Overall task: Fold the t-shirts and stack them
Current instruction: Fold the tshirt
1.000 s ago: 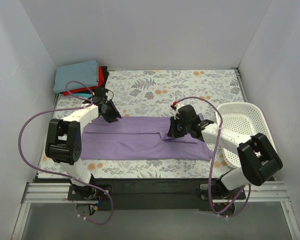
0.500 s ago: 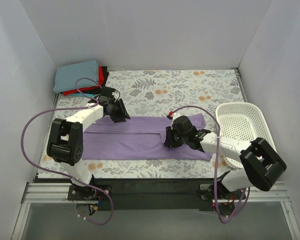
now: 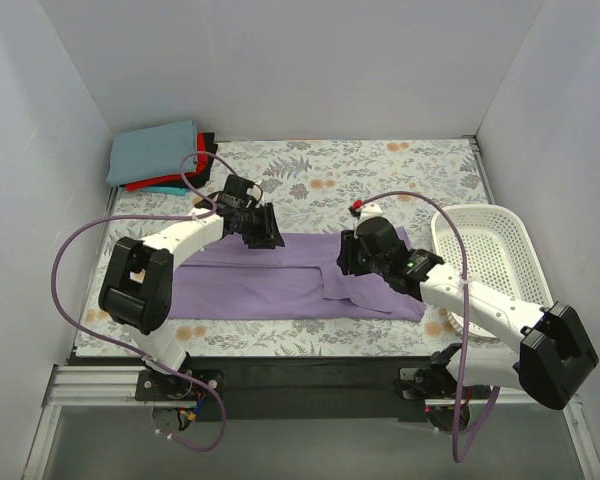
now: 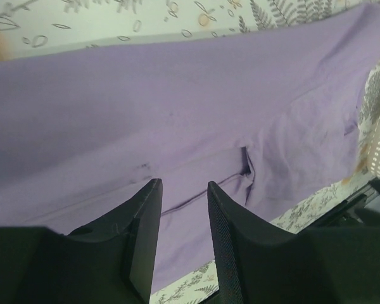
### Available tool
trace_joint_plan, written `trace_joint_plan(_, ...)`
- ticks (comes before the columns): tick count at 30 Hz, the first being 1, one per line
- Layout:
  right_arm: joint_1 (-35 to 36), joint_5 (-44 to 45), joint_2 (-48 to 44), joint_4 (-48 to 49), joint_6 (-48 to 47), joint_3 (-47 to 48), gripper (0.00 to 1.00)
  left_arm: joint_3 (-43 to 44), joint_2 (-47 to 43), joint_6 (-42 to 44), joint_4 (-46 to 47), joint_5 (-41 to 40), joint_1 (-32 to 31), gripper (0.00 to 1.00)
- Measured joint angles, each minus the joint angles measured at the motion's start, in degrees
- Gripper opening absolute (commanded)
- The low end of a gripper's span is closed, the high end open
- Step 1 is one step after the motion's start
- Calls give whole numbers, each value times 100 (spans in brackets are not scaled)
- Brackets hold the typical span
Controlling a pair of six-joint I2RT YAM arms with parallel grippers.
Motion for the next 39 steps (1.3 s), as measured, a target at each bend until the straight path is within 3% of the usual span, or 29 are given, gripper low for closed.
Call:
trace_joint_plan(9, -417, 549, 7, -793, 162, -424, 44, 0, 0, -46, -72, -249, -251, 31)
trace_joint_plan(15, -413, 549, 153, -1139, 459, -802, 54, -13, -35, -468, -442, -1029, -247, 25)
trace_joint_plan(20, -540, 529, 649, -1088, 553, -761, 57, -710, -597, -887, -487, -1421, -234, 25)
trace_joint_plan(24, -1045, 326, 1169, -879, 413, -348, 58, -988, -938, -1113, -625, -1668, -234, 25)
trace_joint_plan(32, -2302, -103, 3176, -748, -28, 1751, 63, -446, -903, -1453, -638, -1832, -229, 27)
trace_joint_plan(39, -3073, -581, 5606, -1233, -273, 5294, 71, 439, -146, -1670, -581, -1996, -138, 27)
